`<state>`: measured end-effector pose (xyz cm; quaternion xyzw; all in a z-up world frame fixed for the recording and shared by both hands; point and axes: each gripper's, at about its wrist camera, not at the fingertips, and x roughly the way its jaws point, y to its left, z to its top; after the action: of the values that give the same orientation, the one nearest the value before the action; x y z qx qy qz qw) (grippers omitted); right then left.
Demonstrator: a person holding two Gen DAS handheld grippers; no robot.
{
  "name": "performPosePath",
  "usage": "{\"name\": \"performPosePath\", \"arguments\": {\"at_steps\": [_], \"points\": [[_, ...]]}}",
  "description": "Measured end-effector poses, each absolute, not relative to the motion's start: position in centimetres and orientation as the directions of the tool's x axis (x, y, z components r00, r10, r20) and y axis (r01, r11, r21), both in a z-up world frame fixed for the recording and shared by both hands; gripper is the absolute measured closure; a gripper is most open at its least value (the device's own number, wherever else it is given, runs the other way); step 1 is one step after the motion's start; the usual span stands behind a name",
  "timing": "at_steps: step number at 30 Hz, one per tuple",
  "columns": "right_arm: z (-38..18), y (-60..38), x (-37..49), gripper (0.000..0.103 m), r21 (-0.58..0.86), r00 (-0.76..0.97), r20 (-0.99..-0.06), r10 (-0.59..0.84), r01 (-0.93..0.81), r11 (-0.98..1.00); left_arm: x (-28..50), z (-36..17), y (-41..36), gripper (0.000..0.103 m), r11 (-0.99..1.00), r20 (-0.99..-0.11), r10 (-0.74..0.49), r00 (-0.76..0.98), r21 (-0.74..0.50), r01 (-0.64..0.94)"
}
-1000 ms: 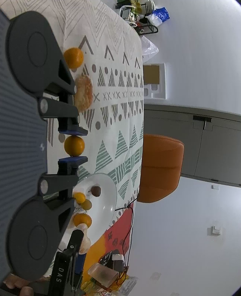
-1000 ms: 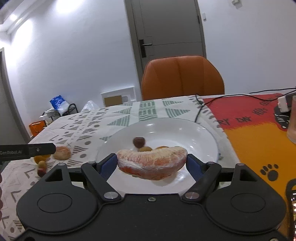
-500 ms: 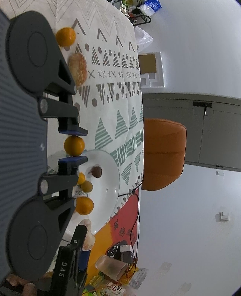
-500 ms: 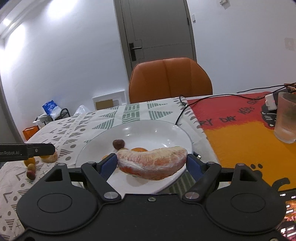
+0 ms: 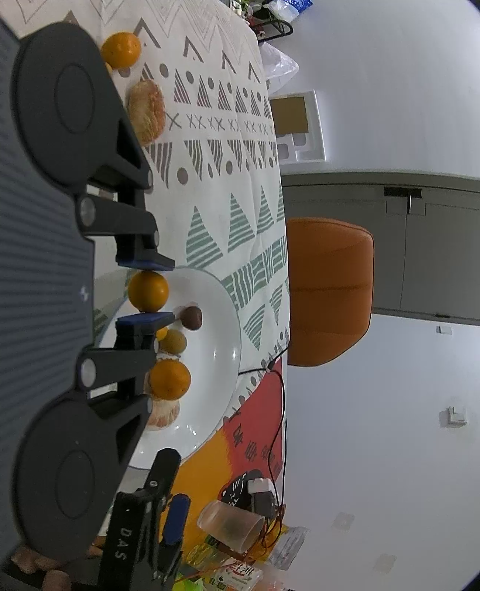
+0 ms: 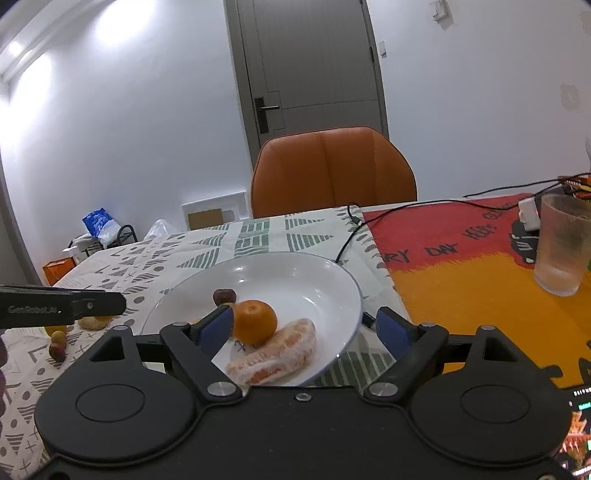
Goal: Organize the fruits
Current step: 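Lower the pomelo into the plate and open the right tool while the left holds the mandarin, then lower the mandarin into the plate and open the left tool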
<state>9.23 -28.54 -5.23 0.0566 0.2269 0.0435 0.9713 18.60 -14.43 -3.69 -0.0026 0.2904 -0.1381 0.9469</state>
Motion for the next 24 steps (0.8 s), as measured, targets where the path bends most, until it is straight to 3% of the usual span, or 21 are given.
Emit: {"name": "performPosePath", "arguments": {"at_steps": [21, 24], "points": [[-4.9, -30.7, 7.2, 0.019, 0.175, 0.894, -0.436, 0.106, -0.031, 0.984, 18.9, -3.4, -18.4, 0.081, 0.935, -0.537, -0.335, 0.774, -0.089, 0.343], [-5.0, -30.6, 7.2, 0.019, 0.174, 0.893, -0.437, 0.108, -0.034, 0.984, 18.8, -3.2, -18.5, 0.076, 0.938, -0.525, -0.327, 0.786, -0.080, 0.337]]}}
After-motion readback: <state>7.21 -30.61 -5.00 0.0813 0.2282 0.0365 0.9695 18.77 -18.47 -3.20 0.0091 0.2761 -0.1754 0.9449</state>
